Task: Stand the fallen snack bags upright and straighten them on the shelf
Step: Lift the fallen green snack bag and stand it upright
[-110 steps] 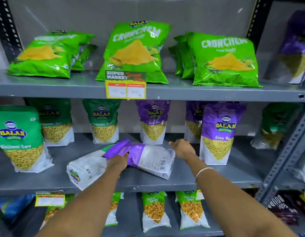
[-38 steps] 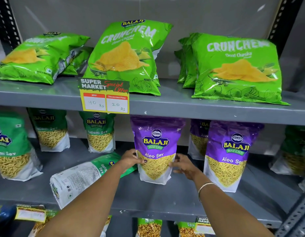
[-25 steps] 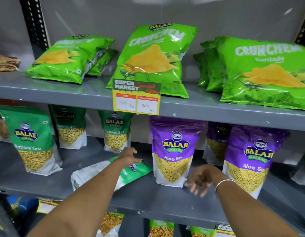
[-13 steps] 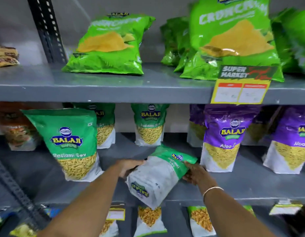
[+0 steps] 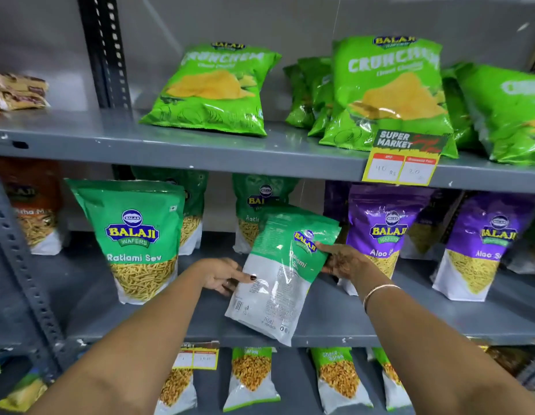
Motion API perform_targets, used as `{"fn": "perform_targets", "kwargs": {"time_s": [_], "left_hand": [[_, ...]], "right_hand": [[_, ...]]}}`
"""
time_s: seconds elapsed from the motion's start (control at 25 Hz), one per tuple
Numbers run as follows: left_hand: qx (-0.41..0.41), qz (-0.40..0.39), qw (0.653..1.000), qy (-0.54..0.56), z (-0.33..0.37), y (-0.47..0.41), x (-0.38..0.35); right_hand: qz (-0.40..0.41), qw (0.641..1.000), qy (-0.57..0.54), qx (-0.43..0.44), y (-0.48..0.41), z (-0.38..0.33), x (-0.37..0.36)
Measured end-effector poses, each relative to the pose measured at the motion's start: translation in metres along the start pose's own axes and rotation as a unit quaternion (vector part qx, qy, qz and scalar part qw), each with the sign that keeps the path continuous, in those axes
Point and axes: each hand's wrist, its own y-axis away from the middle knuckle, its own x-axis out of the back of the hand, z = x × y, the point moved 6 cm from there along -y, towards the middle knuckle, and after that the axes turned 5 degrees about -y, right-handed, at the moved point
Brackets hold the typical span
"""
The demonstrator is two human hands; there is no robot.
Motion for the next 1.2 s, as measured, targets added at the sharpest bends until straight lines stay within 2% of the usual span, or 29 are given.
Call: {"fn": "perform_targets", "kwargs": {"time_s": [0.16, 0.36, 0.52, 0.56, 0.64, 0.72, 0.8, 0.92, 1.04, 1.12, 1.2], "left_hand": [[-0.058, 0.09, 0.994, -0.013, 0.012, -0.003, 0.012], [-0.126, 0.25, 0.96, -0.008, 0.004, -0.028, 0.029], [-0.136, 0.287, 0.948, 0.014, -0.006, -0.041, 0.028], [-0.131, 0.288, 0.949, 0.013, -0.006, -0.041, 0.029], [-0.115, 0.282, 0.952, 0.004, -0.011, -0.044, 0.03], [-0.107, 0.28, 0.954, -0.011, -0.01, -0.041, 0.028], [-0.102, 0.262, 0.96, -0.005, -0.008, -0.036, 0.022], [-0.084, 0.138, 0.987, -0.009, -0.008, -0.032, 0.007], [-0.054, 0.052, 0.997, -0.002, -0.01, -0.022, 0.001], [-0.039, 0.042, 0.998, 0.026, -0.01, -0.021, 0.003], [-0.023, 0.067, 0.997, 0.035, -0.008, -0.019, 0.007]], "right_hand": [[0.009, 0.995, 0.044, 0.094, -0.009, -0.044, -0.028], [0.01, 0.98, 0.067, 0.188, -0.022, -0.051, -0.052], [0.002, 0.978, 0.049, 0.202, -0.028, -0.043, -0.052], [-0.008, 0.98, 0.066, 0.187, -0.029, -0.039, -0.05], [-0.031, 0.972, 0.187, 0.137, -0.029, -0.026, -0.045], [-0.047, 0.947, 0.311, 0.063, -0.033, 0.001, -0.036], [-0.054, 0.925, 0.376, -0.014, -0.034, 0.029, -0.034], [-0.07, 0.928, 0.358, -0.074, -0.032, 0.058, -0.043], [-0.059, 0.943, 0.321, -0.058, -0.03, 0.057, -0.044], [-0.056, 0.942, 0.327, -0.053, -0.029, 0.056, -0.04], [-0.068, 0.937, 0.336, -0.06, -0.024, 0.056, -0.037]]}}
